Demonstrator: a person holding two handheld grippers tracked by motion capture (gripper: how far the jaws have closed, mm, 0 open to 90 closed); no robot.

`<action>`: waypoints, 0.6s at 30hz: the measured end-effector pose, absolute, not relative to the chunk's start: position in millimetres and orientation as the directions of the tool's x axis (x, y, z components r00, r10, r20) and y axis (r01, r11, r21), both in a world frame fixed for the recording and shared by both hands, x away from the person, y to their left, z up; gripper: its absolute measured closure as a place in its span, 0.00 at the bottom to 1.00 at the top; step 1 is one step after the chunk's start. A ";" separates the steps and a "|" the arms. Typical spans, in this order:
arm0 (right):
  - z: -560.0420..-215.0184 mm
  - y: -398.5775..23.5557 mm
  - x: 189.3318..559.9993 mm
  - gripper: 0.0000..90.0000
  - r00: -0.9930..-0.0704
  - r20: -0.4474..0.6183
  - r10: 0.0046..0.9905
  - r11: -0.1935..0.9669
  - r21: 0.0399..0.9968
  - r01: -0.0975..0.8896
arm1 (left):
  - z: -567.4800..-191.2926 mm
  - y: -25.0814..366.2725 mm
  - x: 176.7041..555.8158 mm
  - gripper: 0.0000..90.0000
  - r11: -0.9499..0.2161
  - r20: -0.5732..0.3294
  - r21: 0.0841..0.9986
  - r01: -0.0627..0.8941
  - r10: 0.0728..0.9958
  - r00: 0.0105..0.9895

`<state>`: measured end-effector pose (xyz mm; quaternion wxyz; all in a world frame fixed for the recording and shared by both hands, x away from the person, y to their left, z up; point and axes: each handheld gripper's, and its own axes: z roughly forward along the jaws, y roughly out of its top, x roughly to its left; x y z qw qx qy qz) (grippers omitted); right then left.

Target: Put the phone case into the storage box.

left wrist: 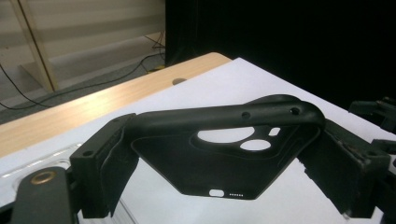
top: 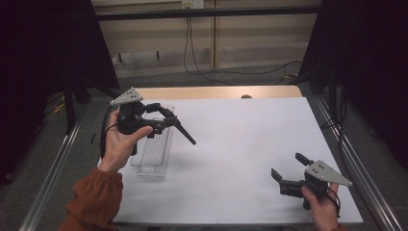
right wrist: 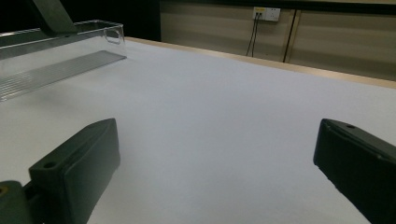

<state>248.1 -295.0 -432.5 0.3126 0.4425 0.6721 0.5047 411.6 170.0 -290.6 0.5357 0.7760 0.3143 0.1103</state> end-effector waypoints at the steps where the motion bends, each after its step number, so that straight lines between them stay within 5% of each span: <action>1: -432.7 -295.3 248.3 0.00 -0.414 0.028 0.910 0.099 0.955 0.281 | -289.0 170.7 412.1 0.16 -0.227 -0.165 0.901 0.370 0.609 0.776; 18: -432.2 -295.8 248.3 0.00 -0.414 0.023 0.910 0.101 0.956 0.275 | -268.8 205.2 428.6 0.16 -0.199 -0.145 0.899 0.391 0.706 0.693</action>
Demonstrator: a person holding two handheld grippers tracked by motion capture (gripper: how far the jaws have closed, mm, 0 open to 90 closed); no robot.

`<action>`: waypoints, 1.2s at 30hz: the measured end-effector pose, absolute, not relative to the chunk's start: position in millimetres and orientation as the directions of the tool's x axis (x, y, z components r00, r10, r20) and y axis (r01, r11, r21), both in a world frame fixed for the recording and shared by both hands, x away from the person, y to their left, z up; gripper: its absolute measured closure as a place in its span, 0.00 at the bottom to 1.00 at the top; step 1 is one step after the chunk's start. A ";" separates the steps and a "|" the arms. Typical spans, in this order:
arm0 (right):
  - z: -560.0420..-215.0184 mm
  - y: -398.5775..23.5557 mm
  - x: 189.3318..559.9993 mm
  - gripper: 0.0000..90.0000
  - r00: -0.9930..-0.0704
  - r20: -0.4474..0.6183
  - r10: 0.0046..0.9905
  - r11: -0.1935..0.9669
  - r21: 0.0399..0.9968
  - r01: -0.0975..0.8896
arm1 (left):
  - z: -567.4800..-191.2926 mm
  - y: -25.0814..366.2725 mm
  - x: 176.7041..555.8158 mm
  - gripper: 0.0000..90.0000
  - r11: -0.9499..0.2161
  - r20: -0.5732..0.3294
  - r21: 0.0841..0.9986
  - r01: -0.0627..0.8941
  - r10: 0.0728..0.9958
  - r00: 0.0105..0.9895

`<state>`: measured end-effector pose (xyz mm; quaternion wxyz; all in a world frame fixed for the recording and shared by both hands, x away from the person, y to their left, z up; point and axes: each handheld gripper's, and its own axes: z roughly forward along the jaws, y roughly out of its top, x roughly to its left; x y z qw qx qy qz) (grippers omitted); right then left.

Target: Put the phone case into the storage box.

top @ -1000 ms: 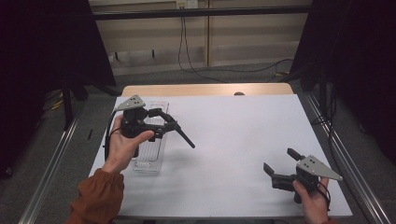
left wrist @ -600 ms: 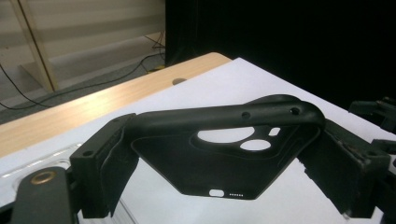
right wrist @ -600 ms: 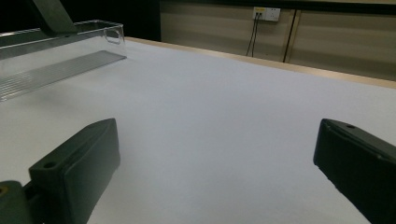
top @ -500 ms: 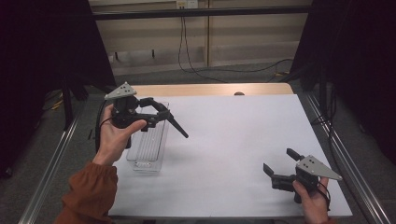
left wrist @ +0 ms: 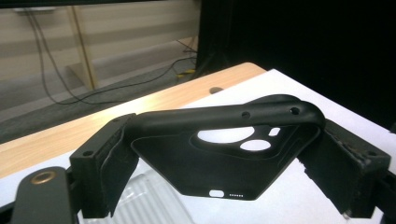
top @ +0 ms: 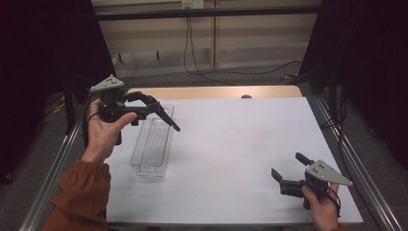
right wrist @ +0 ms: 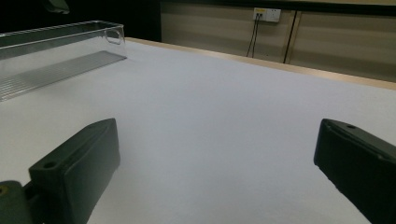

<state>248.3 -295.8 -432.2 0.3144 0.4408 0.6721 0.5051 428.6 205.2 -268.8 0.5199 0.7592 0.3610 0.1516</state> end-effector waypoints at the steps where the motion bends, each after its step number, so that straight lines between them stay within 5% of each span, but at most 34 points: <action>1: -432.2 -295.8 248.3 0.00 -0.414 0.025 0.910 0.099 0.956 0.276 | -268.8 207.2 429.9 0.16 -0.202 -0.139 0.899 0.389 0.710 0.691; 36: -432.6 -297.0 249.5 0.00 -0.408 0.019 0.913 0.103 0.957 0.273 | -292.7 209.4 470.6 0.16 -0.214 -0.053 0.859 0.465 0.867 0.496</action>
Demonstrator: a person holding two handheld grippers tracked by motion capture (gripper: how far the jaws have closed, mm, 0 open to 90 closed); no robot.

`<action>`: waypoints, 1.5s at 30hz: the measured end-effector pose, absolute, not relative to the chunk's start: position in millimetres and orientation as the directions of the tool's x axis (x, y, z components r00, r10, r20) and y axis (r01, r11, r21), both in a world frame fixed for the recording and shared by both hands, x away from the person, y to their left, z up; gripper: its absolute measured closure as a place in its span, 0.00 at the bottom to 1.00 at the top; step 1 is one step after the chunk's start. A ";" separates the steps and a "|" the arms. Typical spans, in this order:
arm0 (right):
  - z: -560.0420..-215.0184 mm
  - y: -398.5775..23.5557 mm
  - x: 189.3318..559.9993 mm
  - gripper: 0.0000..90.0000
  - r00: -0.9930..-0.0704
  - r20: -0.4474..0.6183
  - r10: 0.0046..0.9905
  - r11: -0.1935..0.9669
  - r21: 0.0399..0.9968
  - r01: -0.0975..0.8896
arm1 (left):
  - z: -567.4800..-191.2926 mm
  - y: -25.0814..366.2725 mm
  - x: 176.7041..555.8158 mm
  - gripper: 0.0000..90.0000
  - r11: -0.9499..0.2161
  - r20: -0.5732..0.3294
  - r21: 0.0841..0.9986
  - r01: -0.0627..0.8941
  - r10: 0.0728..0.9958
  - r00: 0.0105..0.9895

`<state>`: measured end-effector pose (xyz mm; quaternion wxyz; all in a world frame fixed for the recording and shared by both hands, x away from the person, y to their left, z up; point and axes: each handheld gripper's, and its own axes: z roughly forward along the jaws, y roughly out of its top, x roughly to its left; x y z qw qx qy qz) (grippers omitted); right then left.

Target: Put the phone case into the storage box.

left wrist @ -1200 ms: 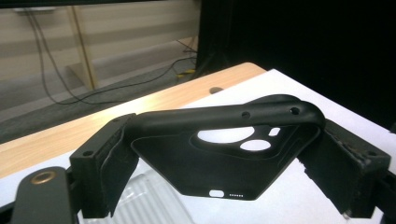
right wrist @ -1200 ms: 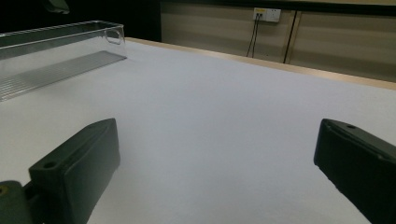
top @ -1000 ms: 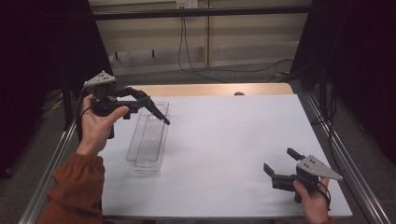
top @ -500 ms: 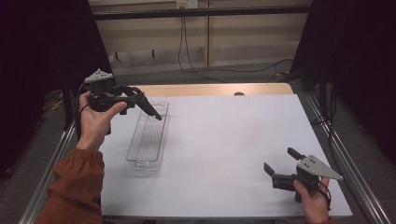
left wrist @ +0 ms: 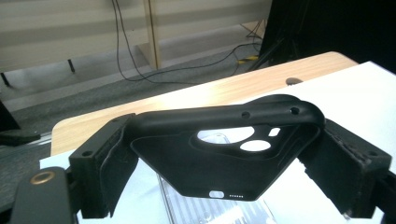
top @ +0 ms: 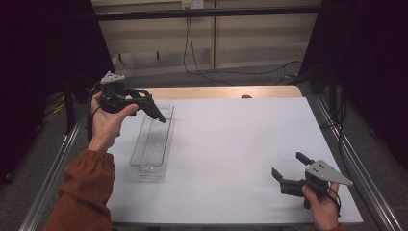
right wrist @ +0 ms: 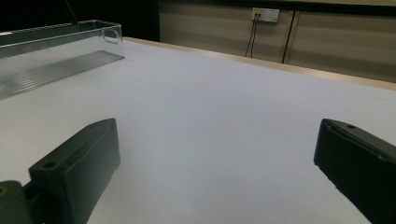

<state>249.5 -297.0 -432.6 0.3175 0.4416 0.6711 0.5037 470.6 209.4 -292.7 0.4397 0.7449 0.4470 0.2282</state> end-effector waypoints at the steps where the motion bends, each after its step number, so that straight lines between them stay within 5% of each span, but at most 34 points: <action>1: -432.5 -296.9 249.4 0.00 -0.408 0.018 0.913 0.103 0.957 0.273 | -293.8 208.5 472.1 0.16 -0.211 -0.053 0.858 0.468 0.870 0.490; 45: -434.5 -296.0 249.7 0.00 -0.421 0.008 0.907 0.120 0.953 0.278 | -335.2 174.0 516.2 0.16 -0.161 -0.039 0.813 0.559 0.944 0.328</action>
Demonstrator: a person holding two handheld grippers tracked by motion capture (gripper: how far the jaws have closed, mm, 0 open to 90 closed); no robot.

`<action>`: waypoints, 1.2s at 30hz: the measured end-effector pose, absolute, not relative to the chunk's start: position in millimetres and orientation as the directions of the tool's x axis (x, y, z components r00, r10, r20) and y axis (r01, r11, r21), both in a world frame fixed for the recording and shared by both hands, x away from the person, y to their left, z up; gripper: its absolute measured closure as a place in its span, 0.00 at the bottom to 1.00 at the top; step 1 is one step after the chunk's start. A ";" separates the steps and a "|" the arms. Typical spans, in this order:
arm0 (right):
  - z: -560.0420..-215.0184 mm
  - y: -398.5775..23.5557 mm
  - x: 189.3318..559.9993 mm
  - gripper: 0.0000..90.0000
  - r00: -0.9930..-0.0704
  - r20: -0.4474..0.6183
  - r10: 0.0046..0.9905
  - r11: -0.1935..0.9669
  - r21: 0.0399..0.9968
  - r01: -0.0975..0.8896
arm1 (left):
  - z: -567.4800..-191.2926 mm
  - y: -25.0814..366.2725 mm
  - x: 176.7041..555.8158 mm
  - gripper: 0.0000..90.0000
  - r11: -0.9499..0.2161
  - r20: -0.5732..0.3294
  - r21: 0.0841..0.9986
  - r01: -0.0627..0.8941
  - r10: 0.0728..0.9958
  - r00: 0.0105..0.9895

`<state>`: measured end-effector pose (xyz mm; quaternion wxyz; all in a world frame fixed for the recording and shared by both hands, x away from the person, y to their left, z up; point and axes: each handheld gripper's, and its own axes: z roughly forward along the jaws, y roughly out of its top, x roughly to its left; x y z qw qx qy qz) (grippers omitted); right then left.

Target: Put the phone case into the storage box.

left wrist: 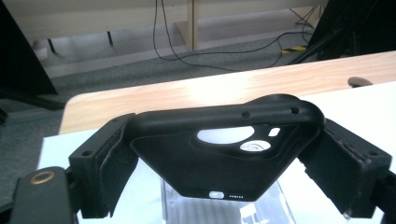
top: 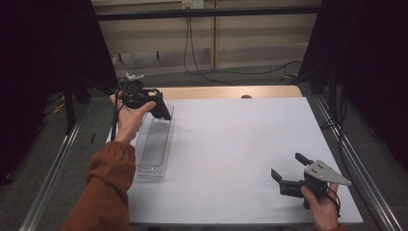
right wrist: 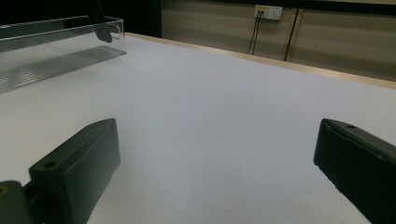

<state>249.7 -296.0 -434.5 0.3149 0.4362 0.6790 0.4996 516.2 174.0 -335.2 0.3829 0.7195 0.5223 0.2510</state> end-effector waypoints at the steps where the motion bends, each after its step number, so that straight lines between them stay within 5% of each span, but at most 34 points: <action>1: -434.6 -296.1 249.7 0.00 -0.420 0.008 0.907 0.120 0.953 0.278 | -336.2 173.9 517.2 0.16 -0.165 -0.029 0.813 0.559 0.946 0.322; 36: -435.2 -296.2 249.6 0.00 -0.428 0.010 0.904 0.123 0.951 0.283 | -357.3 145.9 531.8 0.14 -0.238 0.087 0.824 0.515 0.950 0.300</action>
